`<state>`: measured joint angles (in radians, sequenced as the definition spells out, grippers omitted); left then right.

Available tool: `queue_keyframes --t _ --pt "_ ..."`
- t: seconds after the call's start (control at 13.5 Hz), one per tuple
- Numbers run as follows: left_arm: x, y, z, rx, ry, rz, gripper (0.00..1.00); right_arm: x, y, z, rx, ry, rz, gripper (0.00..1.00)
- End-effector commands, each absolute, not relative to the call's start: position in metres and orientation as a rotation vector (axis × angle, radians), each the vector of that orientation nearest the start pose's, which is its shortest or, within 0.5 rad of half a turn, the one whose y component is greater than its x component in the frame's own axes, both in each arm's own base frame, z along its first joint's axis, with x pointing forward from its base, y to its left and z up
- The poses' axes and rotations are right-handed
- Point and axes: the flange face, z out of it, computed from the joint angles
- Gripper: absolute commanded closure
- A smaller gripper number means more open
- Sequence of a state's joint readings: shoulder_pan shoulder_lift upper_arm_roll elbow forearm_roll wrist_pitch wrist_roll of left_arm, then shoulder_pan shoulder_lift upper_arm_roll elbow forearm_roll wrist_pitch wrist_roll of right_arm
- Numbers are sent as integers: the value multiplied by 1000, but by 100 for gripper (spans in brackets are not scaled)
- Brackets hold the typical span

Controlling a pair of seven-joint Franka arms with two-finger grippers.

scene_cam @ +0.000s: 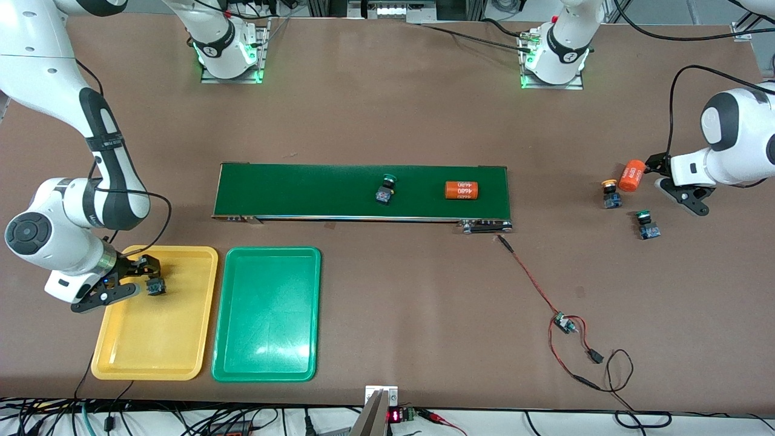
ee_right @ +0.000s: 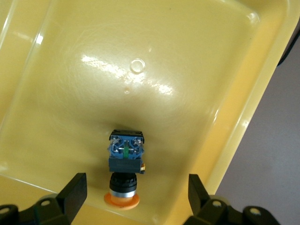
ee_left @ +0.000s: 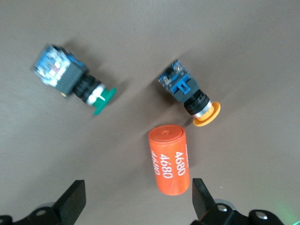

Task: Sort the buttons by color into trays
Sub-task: 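Release the button into the yellow tray while the left gripper grasps a battery, then move the right gripper to the belt button while the left carries the battery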

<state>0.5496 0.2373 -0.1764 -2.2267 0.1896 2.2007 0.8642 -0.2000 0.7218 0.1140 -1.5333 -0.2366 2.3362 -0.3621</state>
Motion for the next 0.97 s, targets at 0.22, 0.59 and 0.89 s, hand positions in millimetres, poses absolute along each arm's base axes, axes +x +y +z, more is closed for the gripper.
queue_keyframes --t 0.22,0.59,0.89 --pt "447 197 201 -3151 900 506 0 694 -19 306 -3122 -260 56 0" --pt "435 192 187 -3160 969 553 1 663 57 370 -3087 79 268 0" --pt "434 192 180 -3151 1038 543 19 638 110 375 -3007 201 458 0"
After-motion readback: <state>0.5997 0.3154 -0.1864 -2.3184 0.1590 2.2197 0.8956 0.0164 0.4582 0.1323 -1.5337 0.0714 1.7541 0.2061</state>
